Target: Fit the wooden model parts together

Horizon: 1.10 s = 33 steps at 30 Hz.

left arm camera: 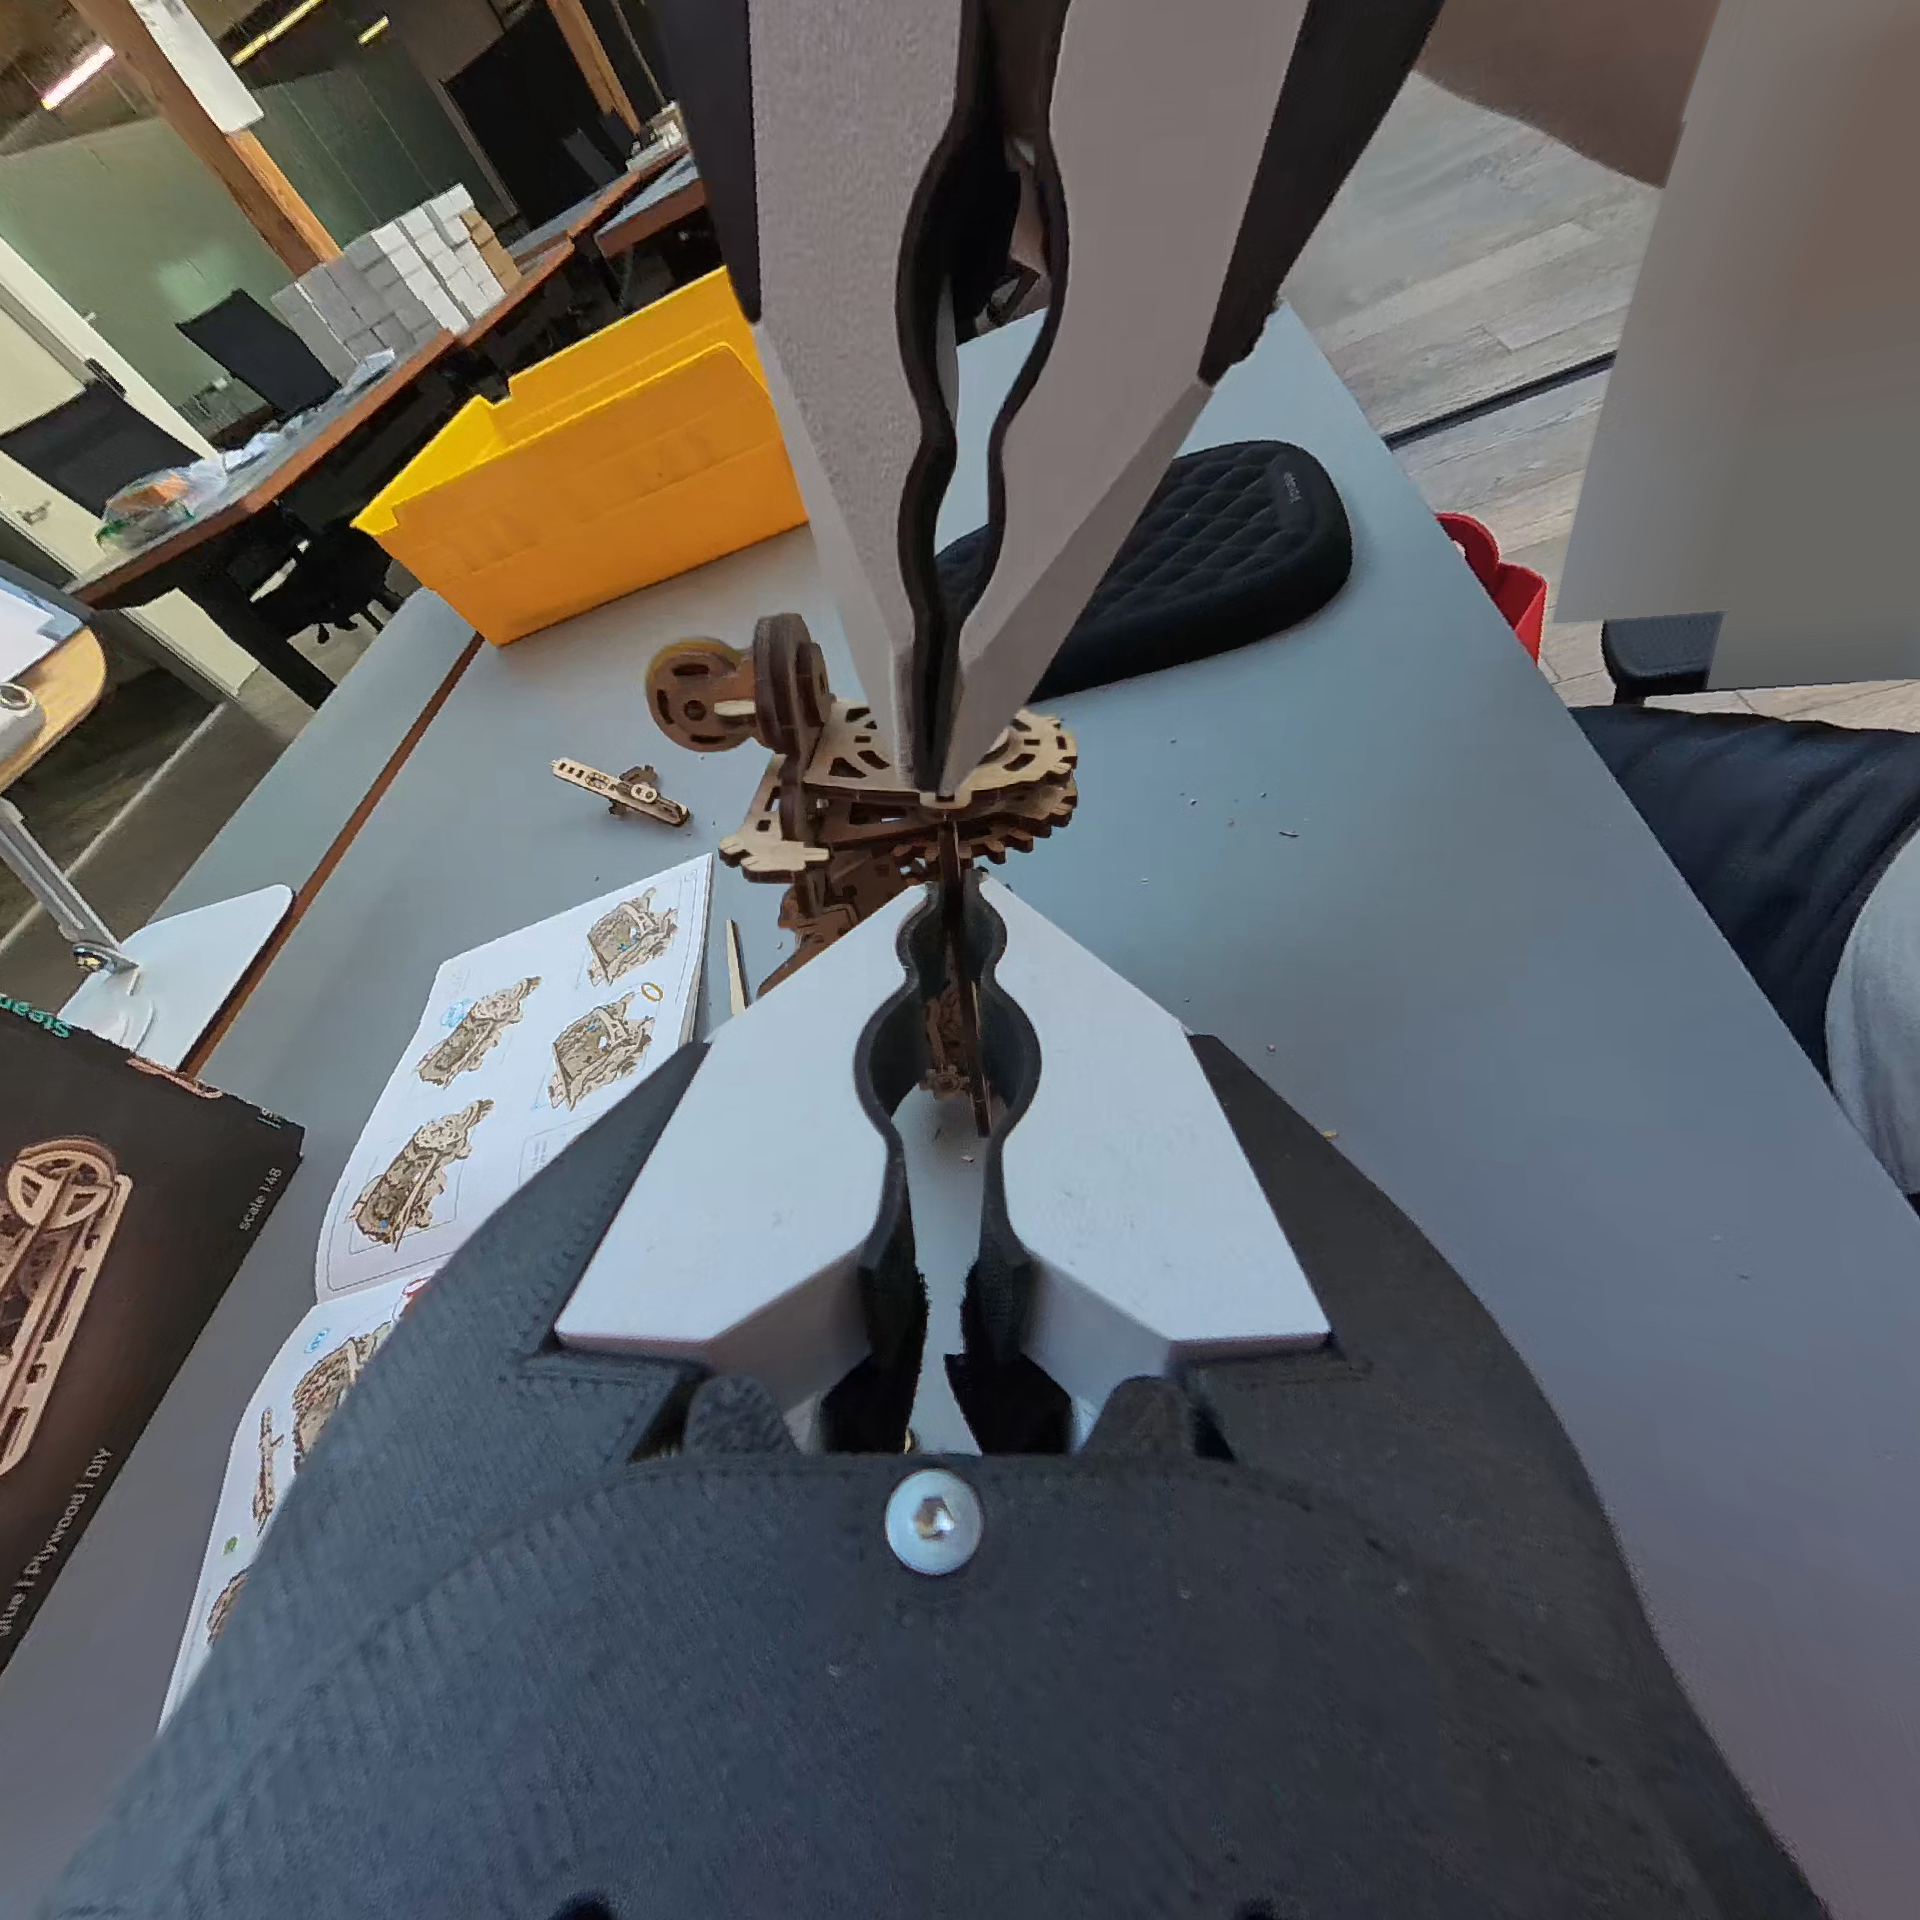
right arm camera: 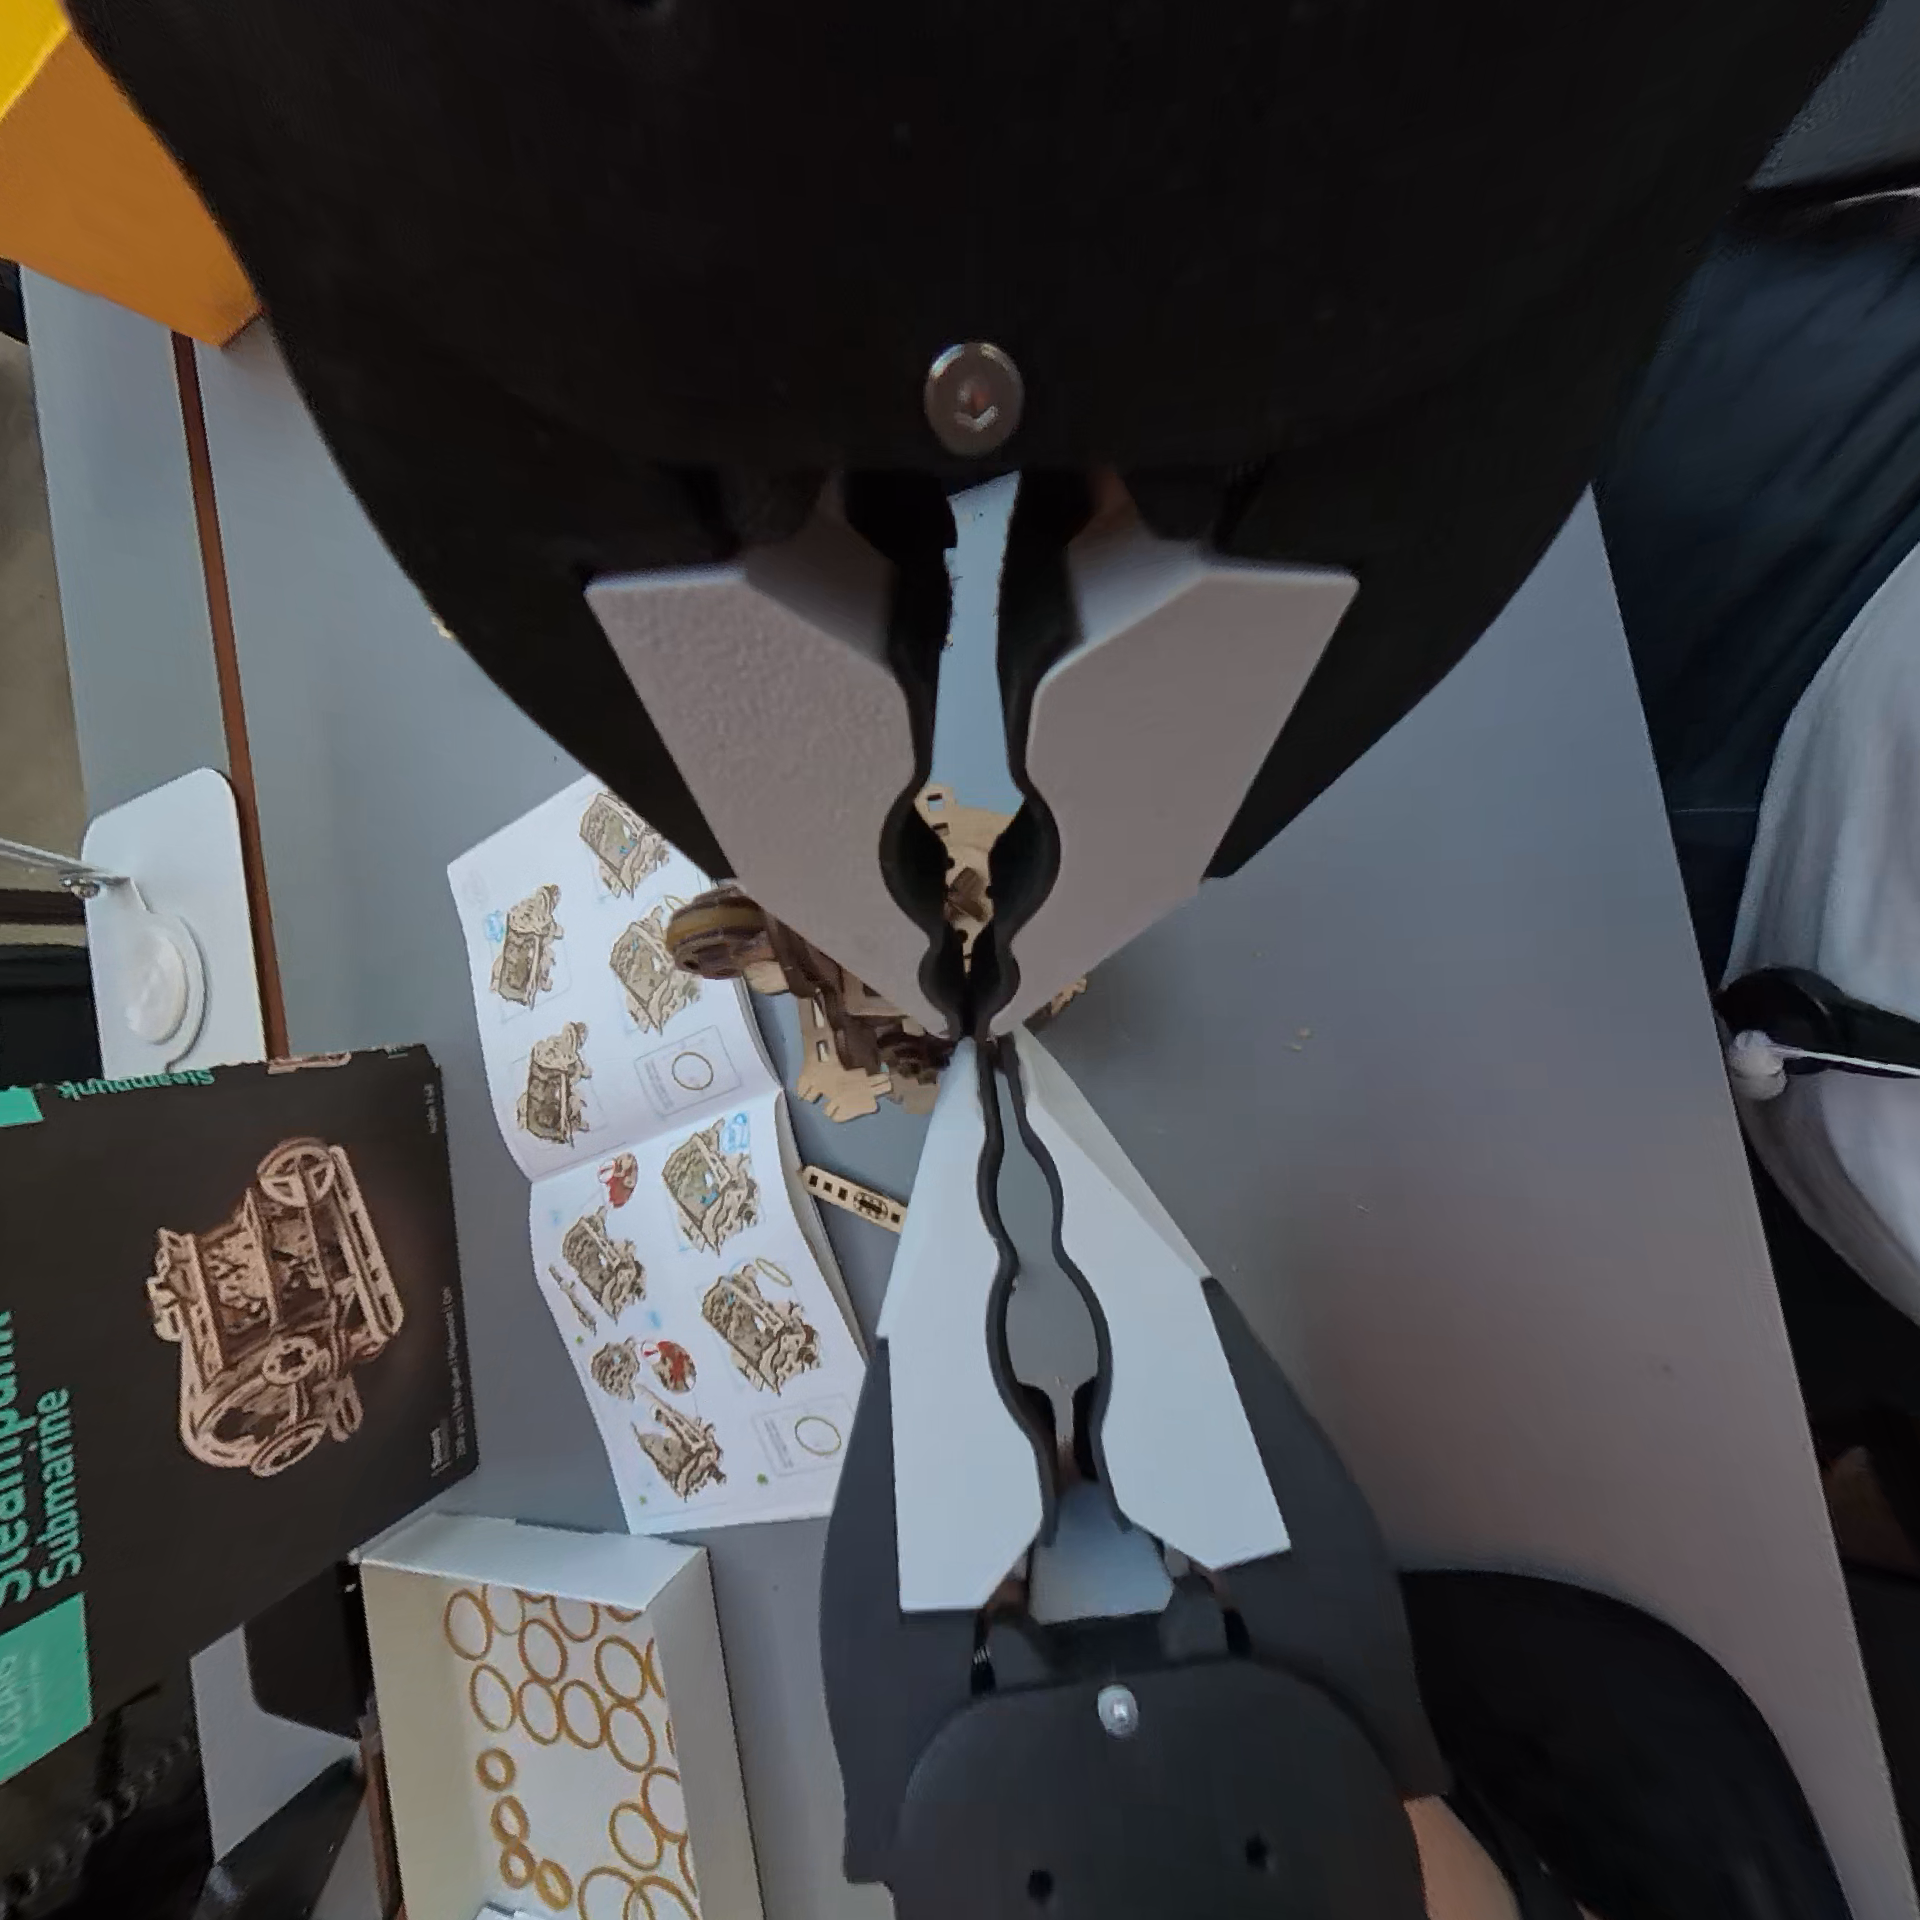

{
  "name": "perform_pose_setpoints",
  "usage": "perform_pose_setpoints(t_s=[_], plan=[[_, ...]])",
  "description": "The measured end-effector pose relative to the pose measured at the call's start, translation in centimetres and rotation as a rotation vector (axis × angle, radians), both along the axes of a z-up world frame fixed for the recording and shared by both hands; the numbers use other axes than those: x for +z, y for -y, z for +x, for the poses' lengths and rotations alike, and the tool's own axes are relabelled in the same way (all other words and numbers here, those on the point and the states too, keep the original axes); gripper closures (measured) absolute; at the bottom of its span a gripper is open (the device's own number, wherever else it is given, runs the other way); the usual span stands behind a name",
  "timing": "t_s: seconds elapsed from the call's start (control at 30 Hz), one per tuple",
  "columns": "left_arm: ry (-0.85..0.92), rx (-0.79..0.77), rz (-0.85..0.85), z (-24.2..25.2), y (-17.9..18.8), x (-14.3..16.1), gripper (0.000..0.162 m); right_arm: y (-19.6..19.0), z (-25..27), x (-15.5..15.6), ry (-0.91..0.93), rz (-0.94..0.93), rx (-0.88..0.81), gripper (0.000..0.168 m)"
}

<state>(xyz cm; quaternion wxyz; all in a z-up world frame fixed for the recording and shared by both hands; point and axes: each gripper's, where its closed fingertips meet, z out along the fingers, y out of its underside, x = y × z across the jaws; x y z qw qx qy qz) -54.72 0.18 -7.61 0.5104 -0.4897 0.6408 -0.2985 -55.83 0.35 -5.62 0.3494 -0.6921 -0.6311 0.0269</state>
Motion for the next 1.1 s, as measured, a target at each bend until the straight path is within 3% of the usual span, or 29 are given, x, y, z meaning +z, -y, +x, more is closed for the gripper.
perform_pose_setpoints(t_s=[0.13, 0.23, 0.4, 0.7, 0.83, 0.93, 1.1], plan=[[0.021, -0.011, -0.002, 0.0, 0.3, 0.4, 0.162, 0.6, -0.6, 2.2, -0.106, 0.02, 0.007, 0.168], [0.003, -0.006, 0.004, 0.1, 0.2, 0.1, 0.162, 0.2, -0.1, 0.0, -0.032, -0.008, -0.004, 0.168], [0.029, -0.01, -0.016, -0.1, 0.3, 0.5, 0.162, 1.0, -0.2, 3.0, -0.11, 0.044, 0.021, 0.168], [0.03, -0.019, -0.003, 0.0, 0.6, 0.6, 0.162, 1.7, -0.3, 2.8, -0.087, 0.04, 0.076, 0.166], [0.013, -0.019, 0.022, 0.0, 0.7, 0.3, 0.162, 0.7, 0.3, 0.2, 0.021, 0.008, 0.045, 0.168], [0.017, -0.03, 0.009, -0.1, 0.8, 0.3, 0.162, 1.1, 0.0, 2.6, -0.084, 0.023, 0.047, 0.168], [0.018, -0.033, 0.008, 0.0, 0.8, 0.4, 0.162, 1.5, 0.9, 3.6, -0.054, 0.056, 0.04, 0.161]])
